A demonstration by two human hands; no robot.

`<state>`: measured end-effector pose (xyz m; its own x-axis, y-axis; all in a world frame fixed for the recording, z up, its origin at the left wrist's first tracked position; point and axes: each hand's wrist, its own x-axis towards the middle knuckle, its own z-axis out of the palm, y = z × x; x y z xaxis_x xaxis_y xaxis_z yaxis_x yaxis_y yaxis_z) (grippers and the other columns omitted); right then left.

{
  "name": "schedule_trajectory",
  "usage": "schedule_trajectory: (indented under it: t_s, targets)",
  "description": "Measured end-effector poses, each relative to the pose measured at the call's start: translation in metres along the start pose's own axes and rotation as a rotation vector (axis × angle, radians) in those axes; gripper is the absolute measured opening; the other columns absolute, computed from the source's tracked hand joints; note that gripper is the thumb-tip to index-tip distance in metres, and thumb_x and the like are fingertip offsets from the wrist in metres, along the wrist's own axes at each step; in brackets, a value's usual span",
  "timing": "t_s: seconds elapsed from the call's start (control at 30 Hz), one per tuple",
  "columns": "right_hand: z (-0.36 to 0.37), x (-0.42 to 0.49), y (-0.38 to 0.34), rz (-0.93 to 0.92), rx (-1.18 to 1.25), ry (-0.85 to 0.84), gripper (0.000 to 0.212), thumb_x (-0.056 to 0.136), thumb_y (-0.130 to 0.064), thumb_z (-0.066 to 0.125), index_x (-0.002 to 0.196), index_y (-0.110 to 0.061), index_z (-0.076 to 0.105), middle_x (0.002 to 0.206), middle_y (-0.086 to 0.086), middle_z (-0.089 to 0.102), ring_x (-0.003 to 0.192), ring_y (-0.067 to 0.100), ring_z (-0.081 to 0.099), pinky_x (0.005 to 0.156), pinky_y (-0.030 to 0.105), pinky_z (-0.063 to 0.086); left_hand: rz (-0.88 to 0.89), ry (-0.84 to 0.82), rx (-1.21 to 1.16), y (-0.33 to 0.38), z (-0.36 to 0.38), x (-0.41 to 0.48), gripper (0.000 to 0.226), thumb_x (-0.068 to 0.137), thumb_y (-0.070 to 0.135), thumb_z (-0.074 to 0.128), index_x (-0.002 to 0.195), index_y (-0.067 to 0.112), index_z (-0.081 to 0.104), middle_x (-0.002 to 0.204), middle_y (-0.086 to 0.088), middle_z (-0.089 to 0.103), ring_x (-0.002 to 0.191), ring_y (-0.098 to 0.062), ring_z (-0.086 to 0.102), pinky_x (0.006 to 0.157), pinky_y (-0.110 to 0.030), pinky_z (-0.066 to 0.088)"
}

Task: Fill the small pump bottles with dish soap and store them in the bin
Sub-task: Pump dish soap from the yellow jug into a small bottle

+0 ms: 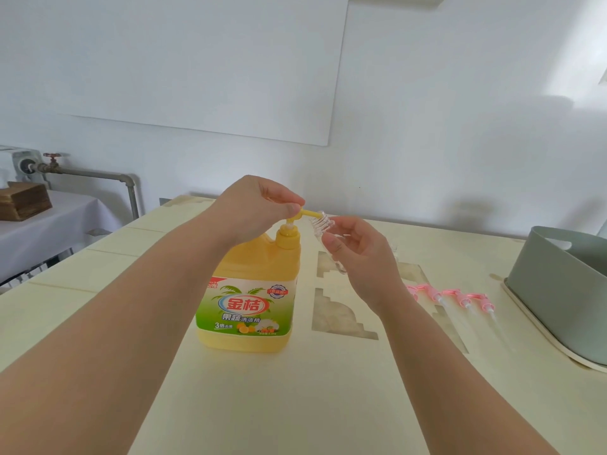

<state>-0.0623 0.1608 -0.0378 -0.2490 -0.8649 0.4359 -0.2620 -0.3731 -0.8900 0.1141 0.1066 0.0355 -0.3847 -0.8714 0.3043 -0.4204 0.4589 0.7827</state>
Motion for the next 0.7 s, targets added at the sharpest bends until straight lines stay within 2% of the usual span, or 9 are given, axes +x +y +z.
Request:
schedule_trajectory:
  t_s: [0.17, 0.27, 0.4, 0.57, 0.63, 0.7]
  targets:
    - [-0.002, 0.000, 0.000, 0.006, 0.021, -0.008, 0.012, 0.087, -0.021, 0.070, 0.098, -0.023, 0.065, 0.099, -0.006, 0.072, 0.078, 0.001, 0.063, 0.068, 0.021, 0.043, -0.025, -0.065, 0.101, 0.003, -0.005, 0.004, 0.010, 0.085, 0.031, 0.067, 0.092, 0.035, 0.072, 0.089, 0.023, 0.064, 0.083, 0.009, 0.051, 0.063, -0.012, 0.032]
    - [-0.002, 0.001, 0.001, 0.003, 0.009, -0.015, 0.012, 0.086, -0.022, 0.071, 0.096, -0.026, 0.065, 0.095, -0.009, 0.070, 0.076, 0.001, 0.062, 0.066, 0.018, 0.042, -0.013, -0.102, 0.165, 0.005, -0.006, 0.006, 0.009, 0.085, 0.030, 0.067, 0.090, 0.037, 0.071, 0.086, 0.025, 0.062, 0.081, 0.009, 0.051, 0.064, -0.011, 0.032]
    - [-0.002, 0.002, 0.001, 0.003, -0.009, -0.010, 0.012, 0.086, -0.024, 0.072, 0.094, -0.030, 0.066, 0.096, -0.010, 0.070, 0.083, 0.006, 0.064, 0.069, 0.021, 0.042, -0.005, -0.137, 0.214, 0.007, -0.006, 0.008, 0.010, 0.086, 0.029, 0.066, 0.090, 0.038, 0.070, 0.086, 0.025, 0.060, 0.082, 0.008, 0.051, 0.064, -0.011, 0.032]
    - [-0.001, 0.000, -0.003, 0.010, -0.005, -0.007, 0.013, 0.087, -0.022, 0.071, 0.098, -0.026, 0.066, 0.097, -0.010, 0.070, 0.084, 0.004, 0.065, 0.063, 0.020, 0.045, -0.009, -0.195, 0.130, 0.005, -0.009, 0.006, 0.015, 0.090, 0.031, 0.060, 0.096, 0.041, 0.070, 0.099, 0.021, 0.063, 0.094, 0.003, 0.052, 0.080, -0.021, 0.036]
    - [0.000, 0.000, -0.007, 0.008, 0.015, 0.002, 0.013, 0.087, -0.020, 0.070, 0.097, -0.026, 0.065, 0.096, -0.010, 0.071, 0.082, 0.002, 0.065, 0.060, 0.020, 0.046, -0.023, -0.185, 0.047, 0.005, -0.011, 0.006, 0.017, 0.091, 0.030, 0.059, 0.099, 0.038, 0.071, 0.102, 0.019, 0.065, 0.096, 0.003, 0.052, 0.075, -0.019, 0.037]
    - [0.000, 0.002, -0.010, -0.001, 0.032, 0.015, 0.013, 0.086, -0.019, 0.070, 0.095, -0.027, 0.065, 0.093, -0.010, 0.071, 0.083, 0.002, 0.066, 0.067, 0.019, 0.047, -0.022, -0.172, -0.005, 0.005, -0.012, 0.005, 0.017, 0.091, 0.030, 0.059, 0.102, 0.036, 0.071, 0.102, 0.020, 0.065, 0.095, 0.006, 0.051, 0.071, -0.015, 0.035]
